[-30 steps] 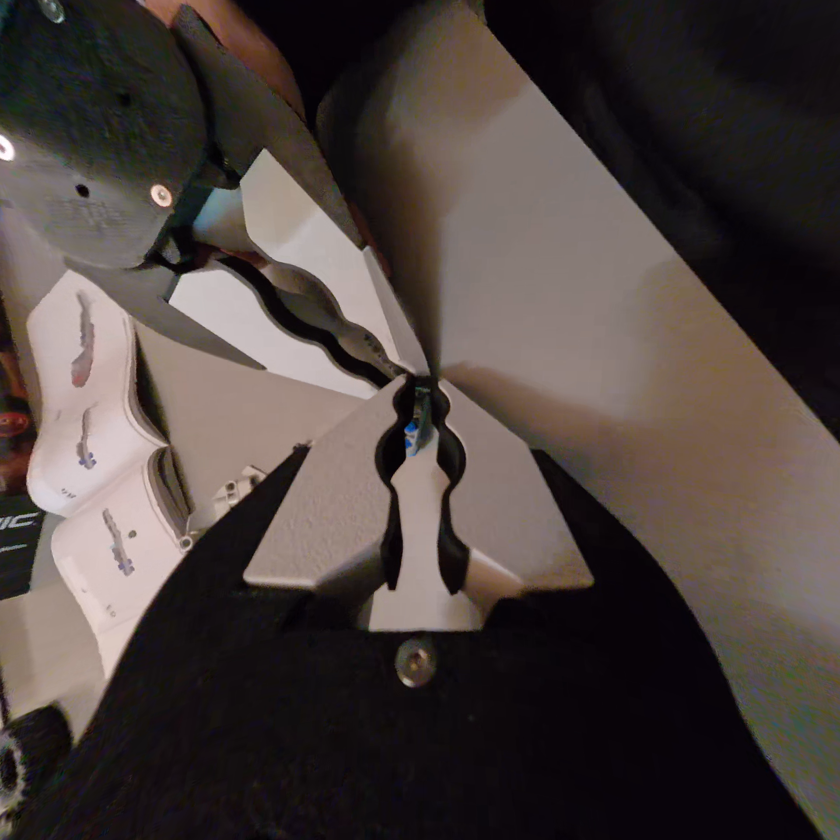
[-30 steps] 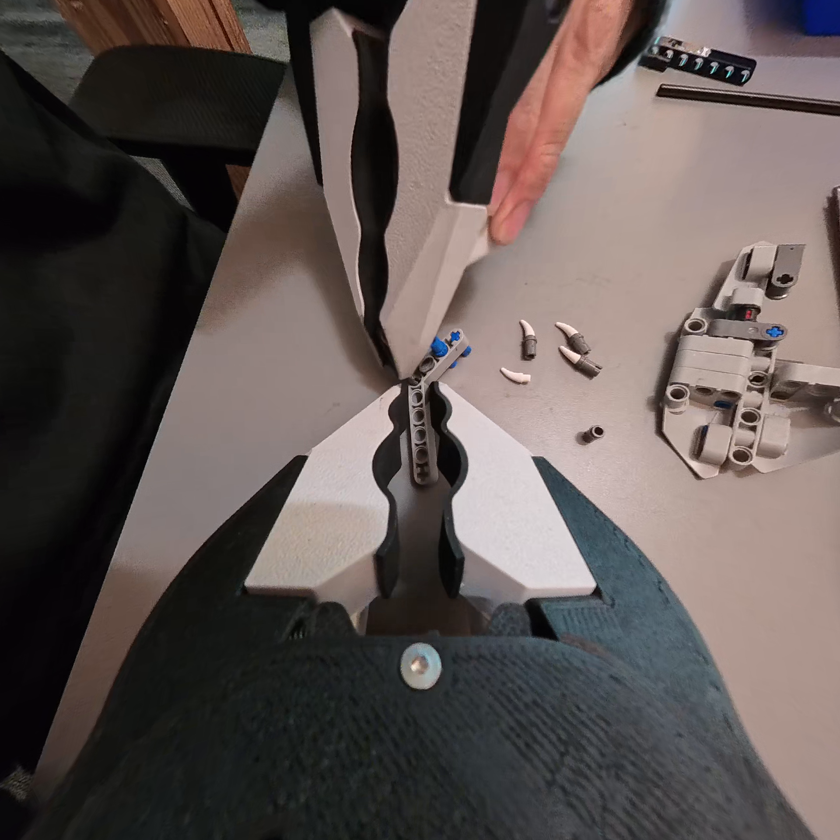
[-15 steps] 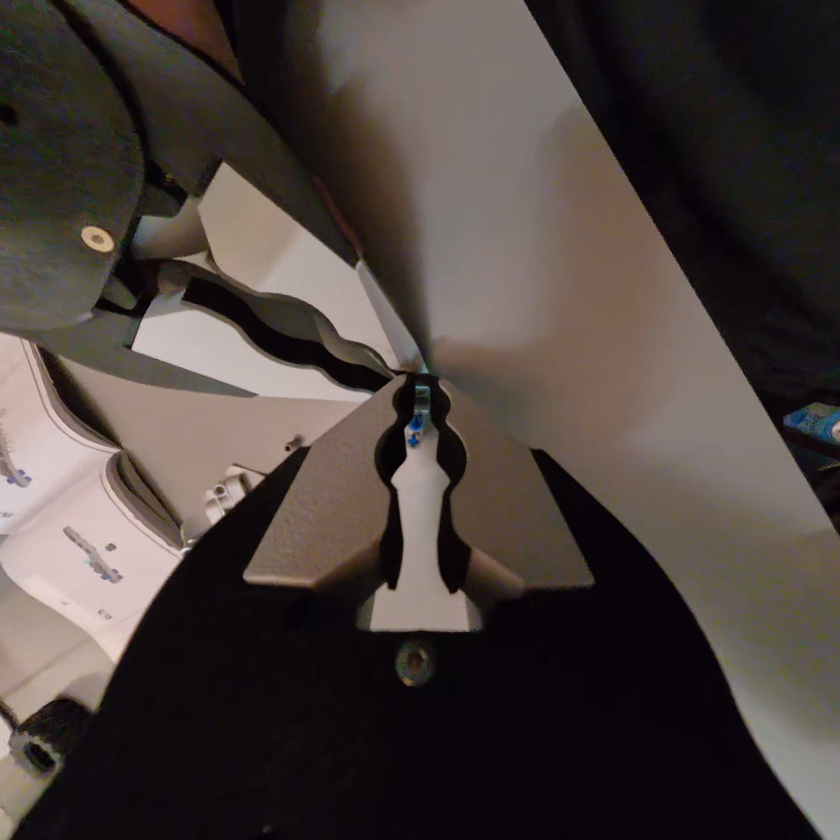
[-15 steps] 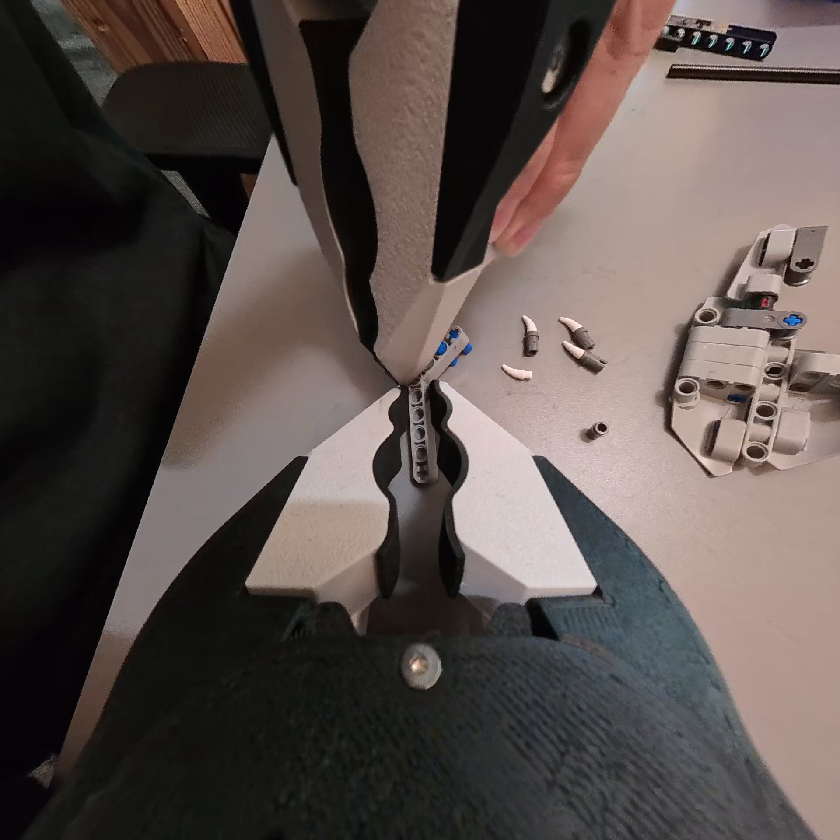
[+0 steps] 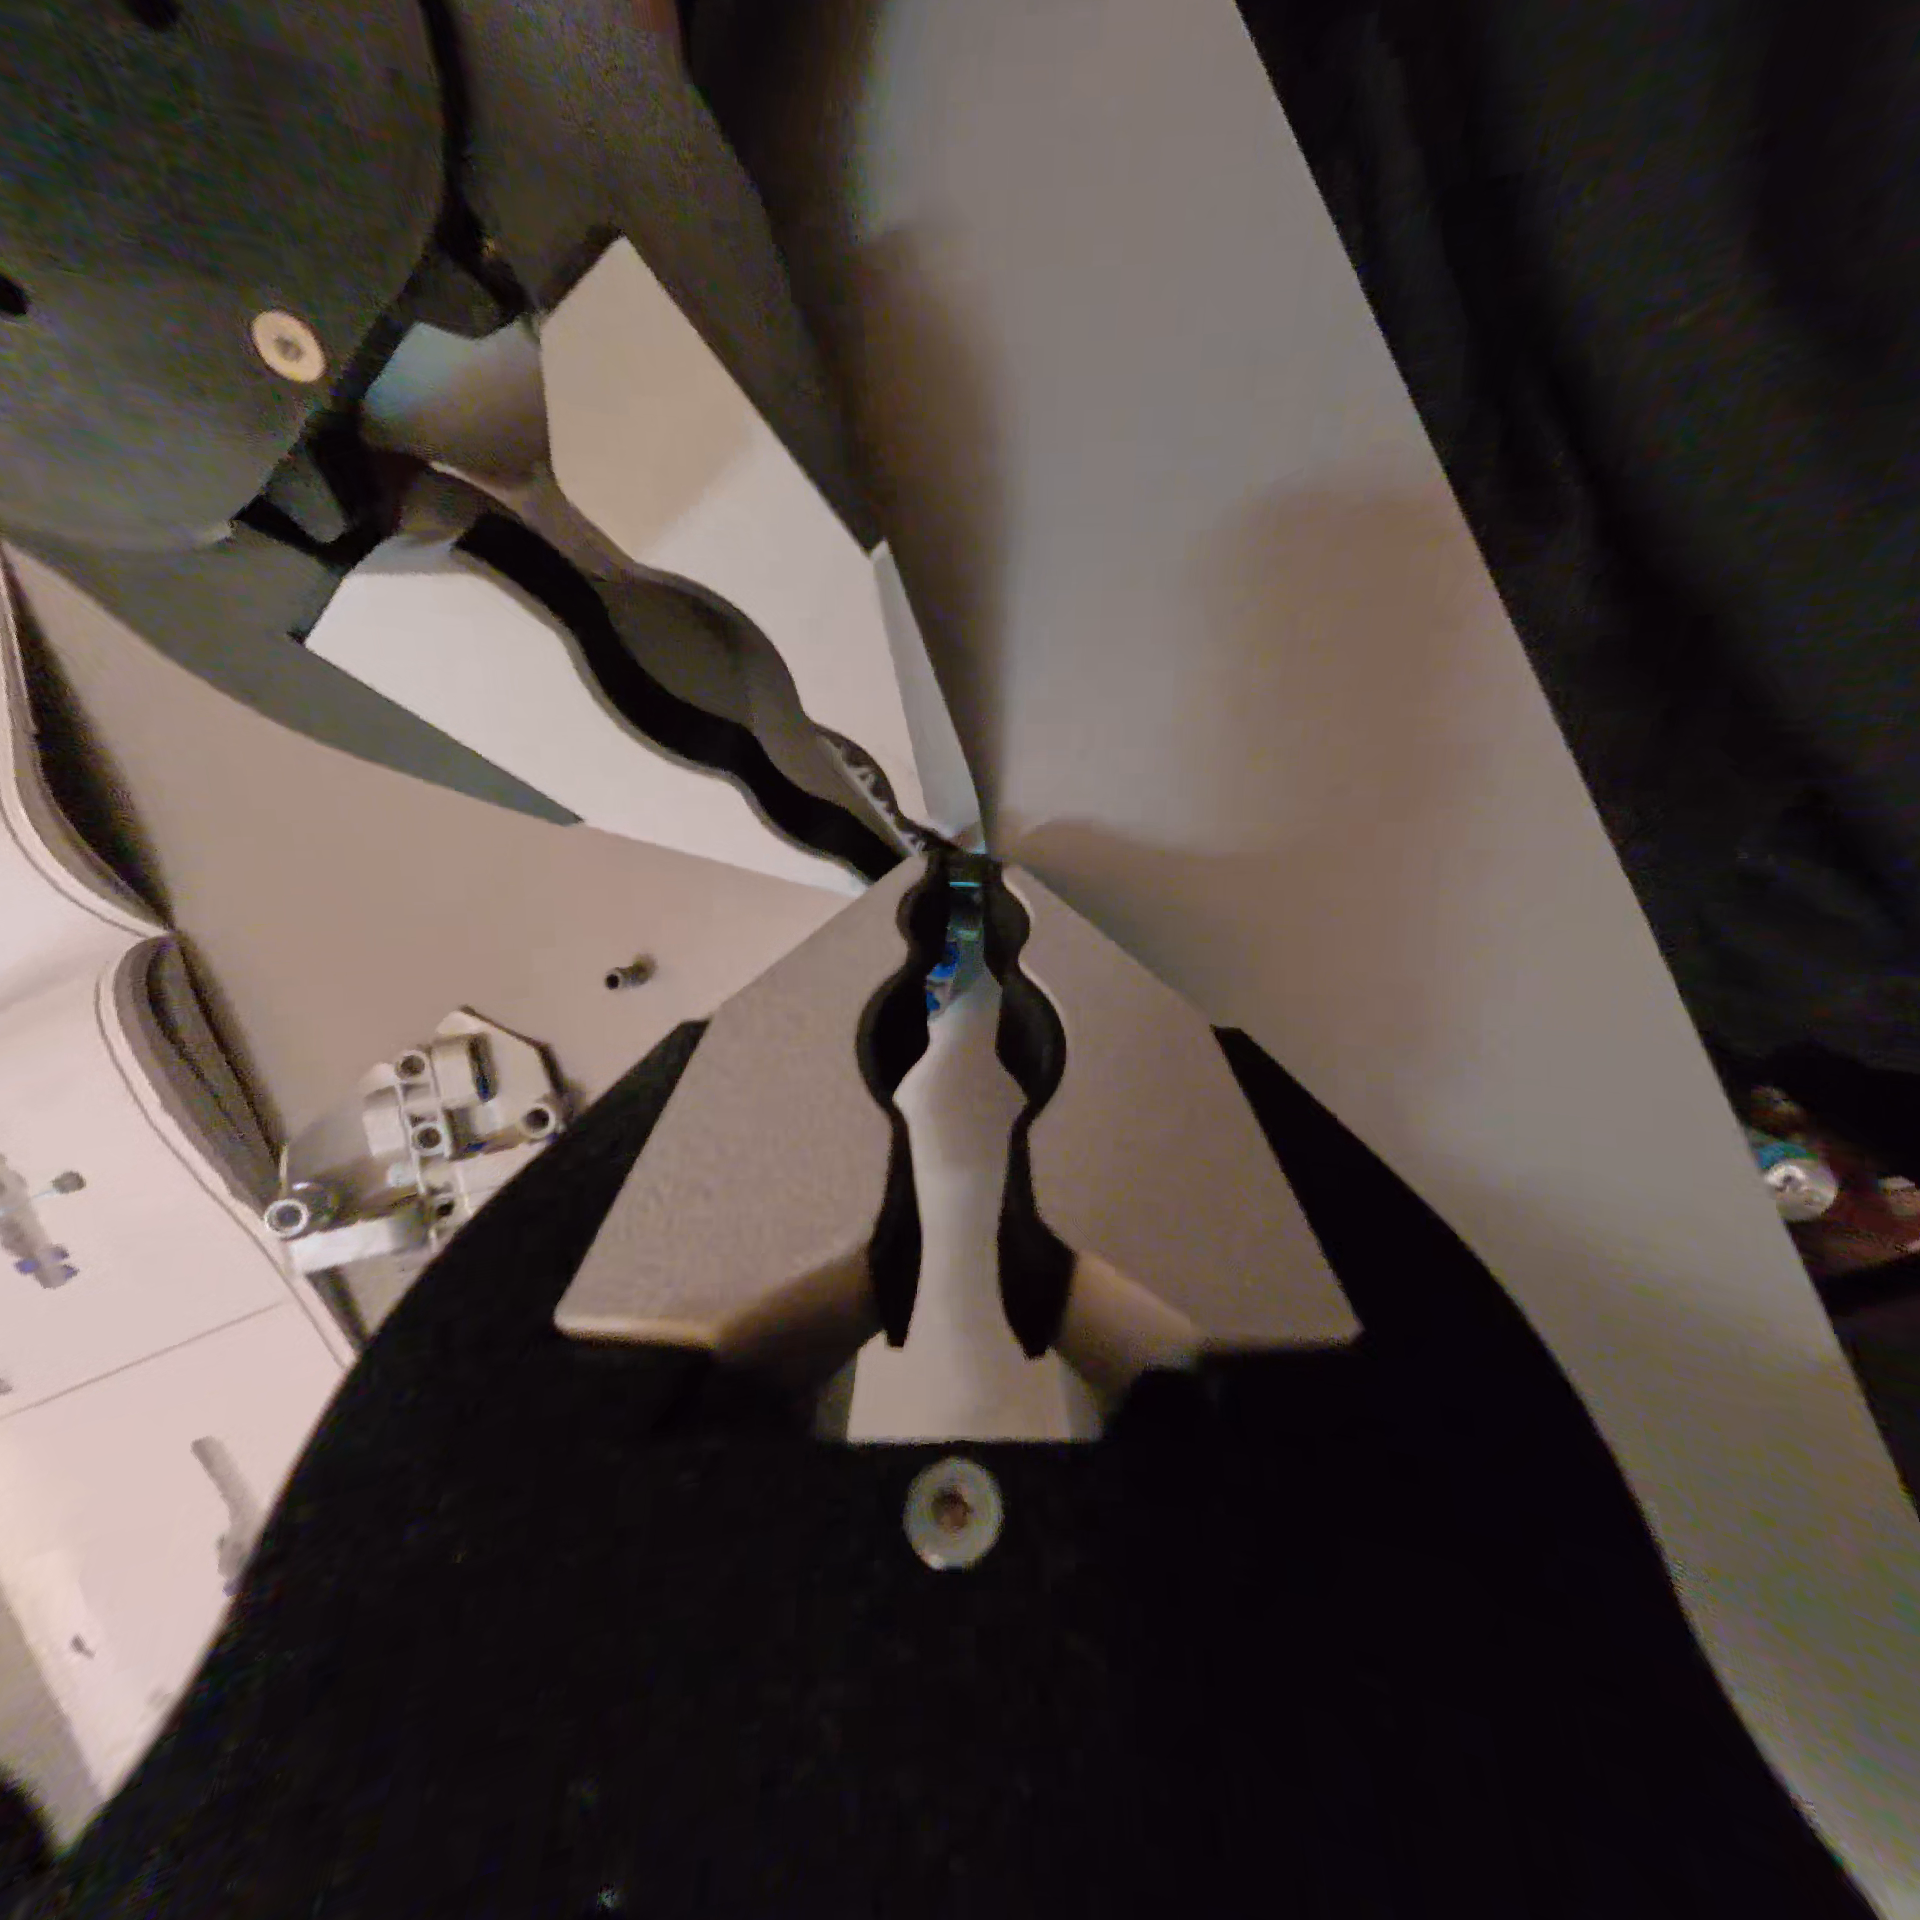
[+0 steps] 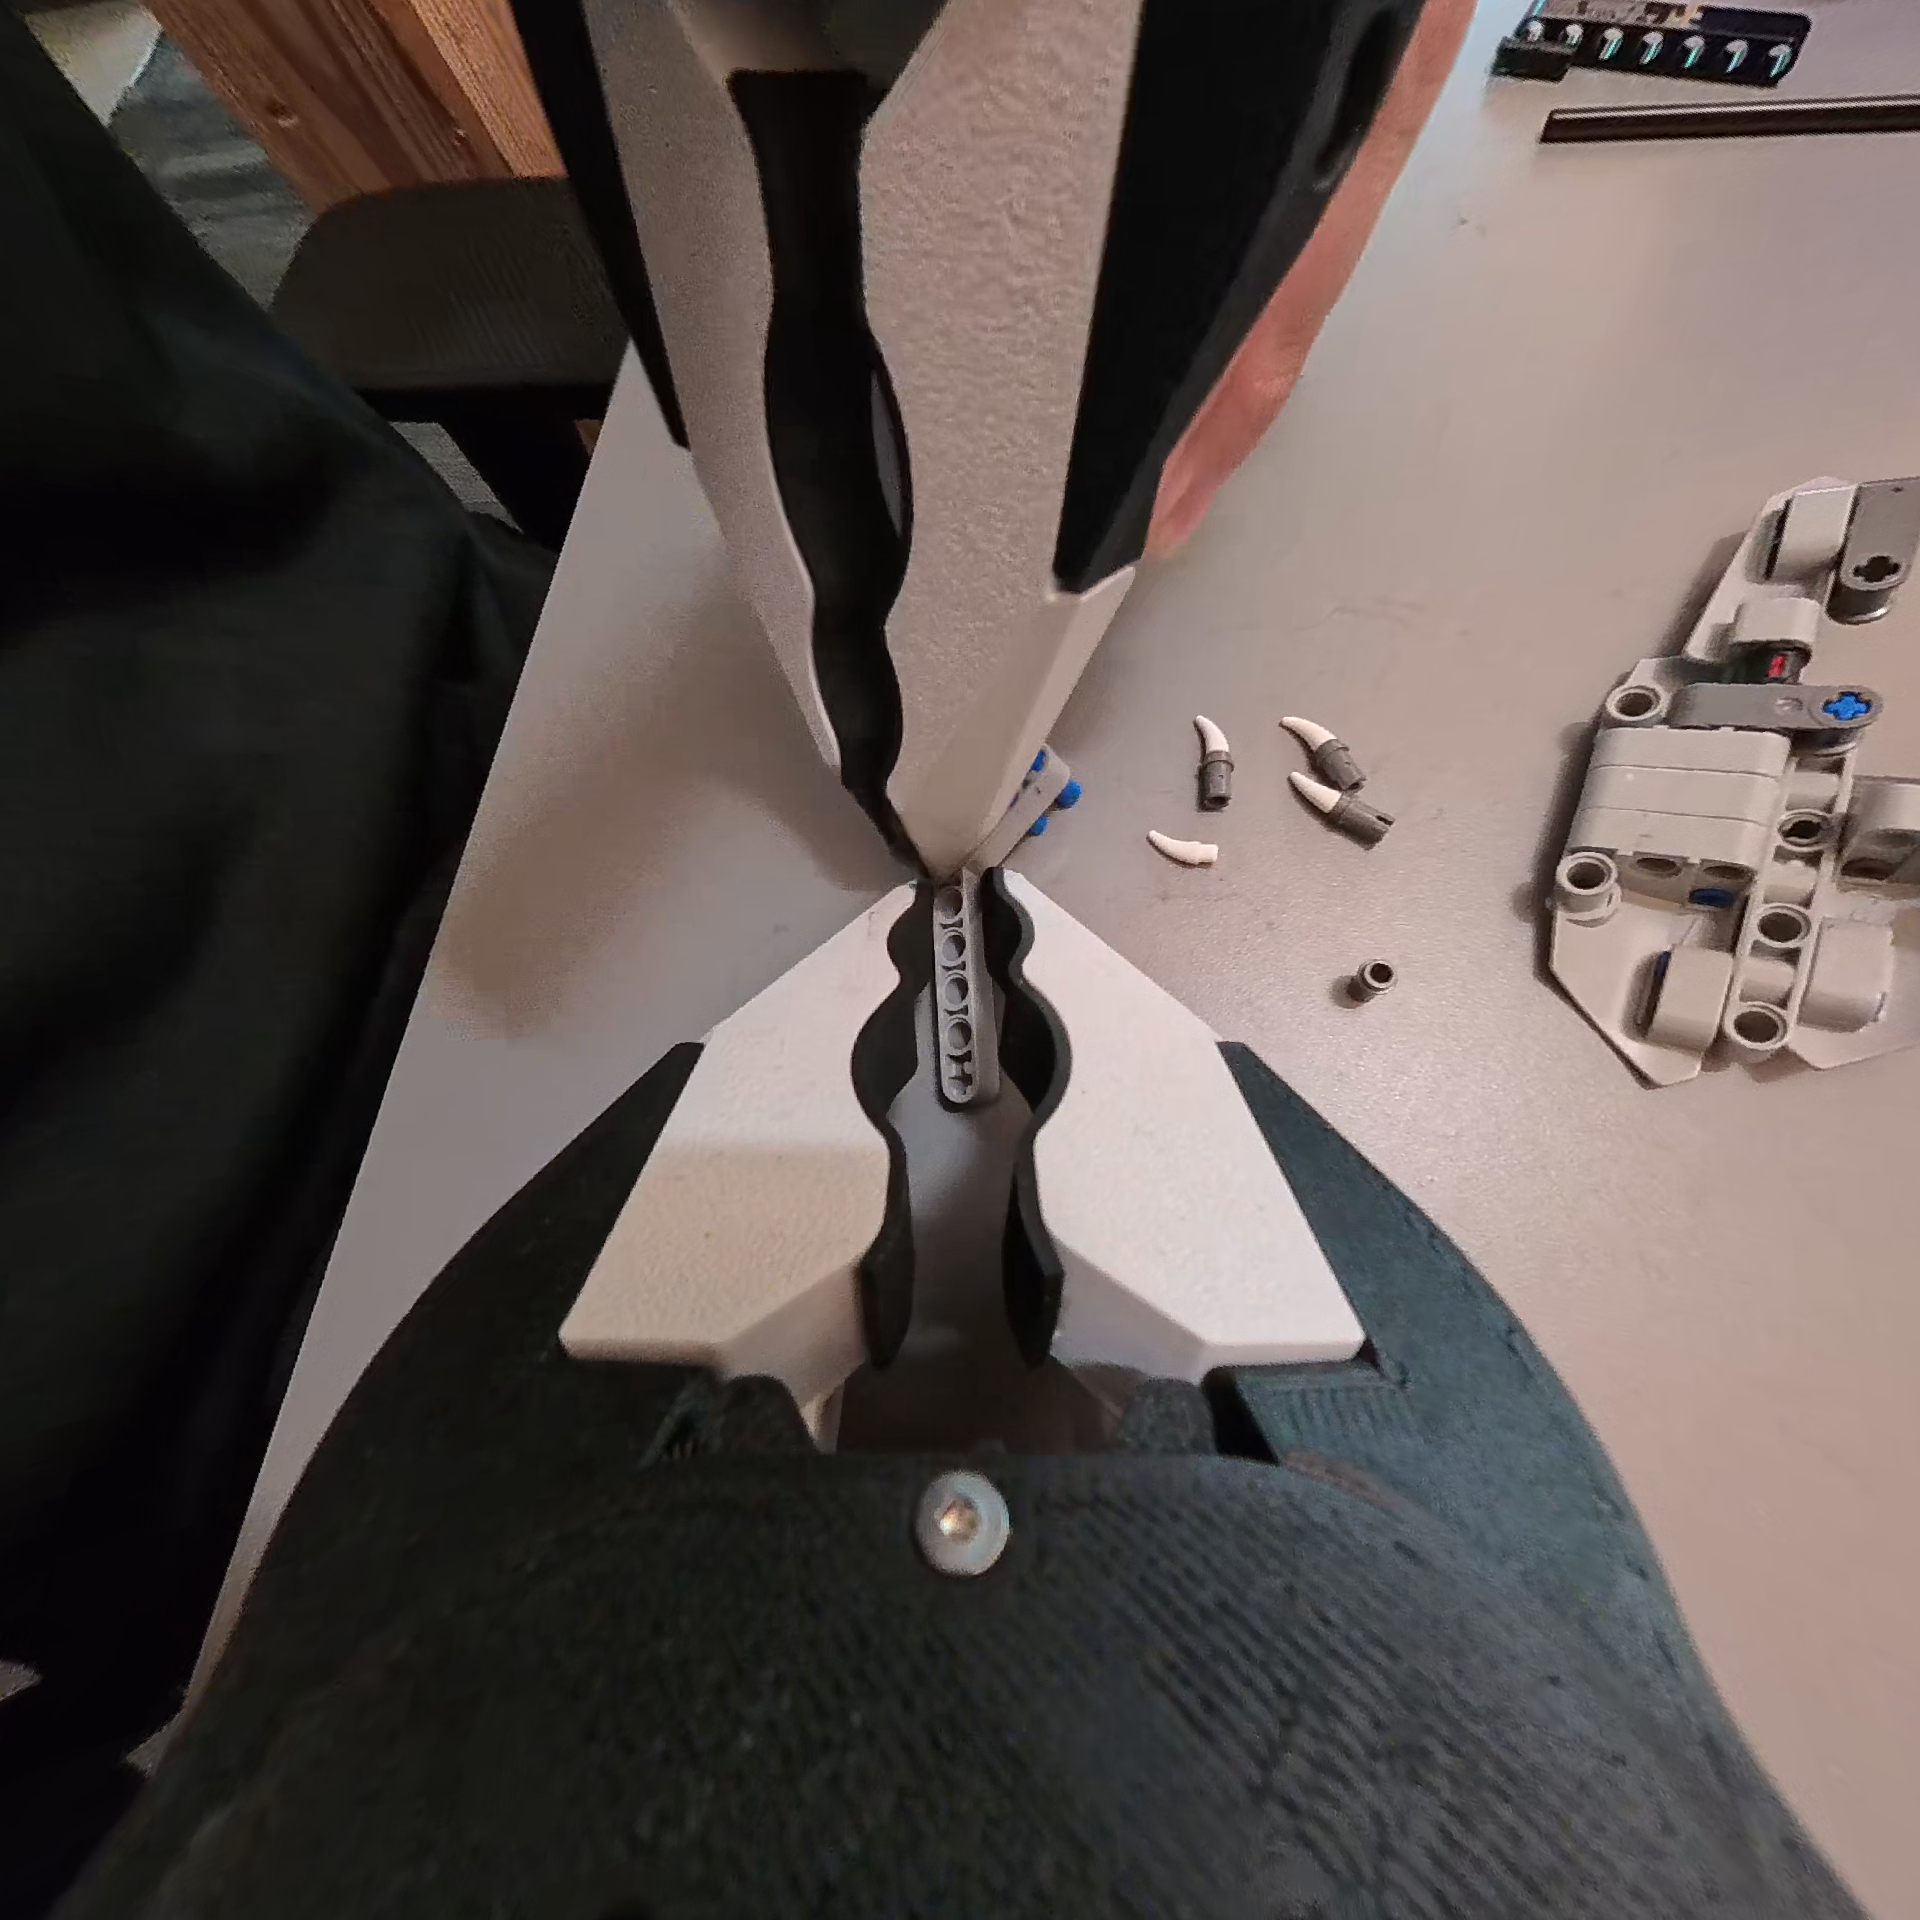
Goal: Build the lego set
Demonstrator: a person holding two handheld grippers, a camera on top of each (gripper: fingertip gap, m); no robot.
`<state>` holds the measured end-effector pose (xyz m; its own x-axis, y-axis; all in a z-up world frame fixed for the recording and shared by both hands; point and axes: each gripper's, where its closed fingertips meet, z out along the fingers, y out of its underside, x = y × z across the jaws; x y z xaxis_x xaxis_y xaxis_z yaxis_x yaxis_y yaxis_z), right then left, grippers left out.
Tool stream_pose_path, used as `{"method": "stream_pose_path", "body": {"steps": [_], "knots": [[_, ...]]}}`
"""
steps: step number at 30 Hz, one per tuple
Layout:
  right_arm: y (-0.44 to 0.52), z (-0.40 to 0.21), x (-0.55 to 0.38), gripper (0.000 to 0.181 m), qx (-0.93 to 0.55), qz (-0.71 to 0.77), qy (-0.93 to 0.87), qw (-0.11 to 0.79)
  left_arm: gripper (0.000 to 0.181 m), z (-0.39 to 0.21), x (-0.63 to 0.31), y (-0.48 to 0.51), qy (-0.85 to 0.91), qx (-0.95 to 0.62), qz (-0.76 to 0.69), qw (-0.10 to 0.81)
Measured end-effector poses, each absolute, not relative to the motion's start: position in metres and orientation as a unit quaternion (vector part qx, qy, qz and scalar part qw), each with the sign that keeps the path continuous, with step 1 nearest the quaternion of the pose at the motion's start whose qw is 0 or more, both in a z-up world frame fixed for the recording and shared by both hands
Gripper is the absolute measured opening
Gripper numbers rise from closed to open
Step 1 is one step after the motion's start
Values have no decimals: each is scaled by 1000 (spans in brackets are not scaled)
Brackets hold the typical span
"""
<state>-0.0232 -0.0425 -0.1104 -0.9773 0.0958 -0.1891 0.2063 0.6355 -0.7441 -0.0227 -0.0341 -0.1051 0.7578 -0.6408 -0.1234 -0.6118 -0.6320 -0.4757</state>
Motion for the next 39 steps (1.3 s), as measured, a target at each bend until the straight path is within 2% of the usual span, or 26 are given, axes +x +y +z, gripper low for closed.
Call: {"method": "stream_pose_path", "body": {"steps": [1,5,13,17,21,23,25,39], "knots": [[-43,-110,-23,8,85,-419,902,68,5,-105,-23,-34,353,-900,-28,254],[-43,-110,-23,8,84,-419,902,67,5,-106,-24,-35,411,-889,42,198],[-43,-110,-23,9,79,-420,902,59,5,-102,-21,-35,393,-886,80,231],[-43,-110,-23,9,77,-420,903,54,15,-95,-25,-37,338,-898,88,267],[-43,-110,-23,9,78,-420,902,56,17,-87,-21,-35,292,-899,94,312],[-43,-110,-23,9,79,-420,902,58,16,-87,-21,-34,283,-897,113,318],[-42,-110,-23,9,79,-420,902,58,0,-90,-17,-34,292,-894,128,314],[-42,-110,-25,9,85,-420,902,56,0,-101,-18,-35,328,-896,151,259]]}}
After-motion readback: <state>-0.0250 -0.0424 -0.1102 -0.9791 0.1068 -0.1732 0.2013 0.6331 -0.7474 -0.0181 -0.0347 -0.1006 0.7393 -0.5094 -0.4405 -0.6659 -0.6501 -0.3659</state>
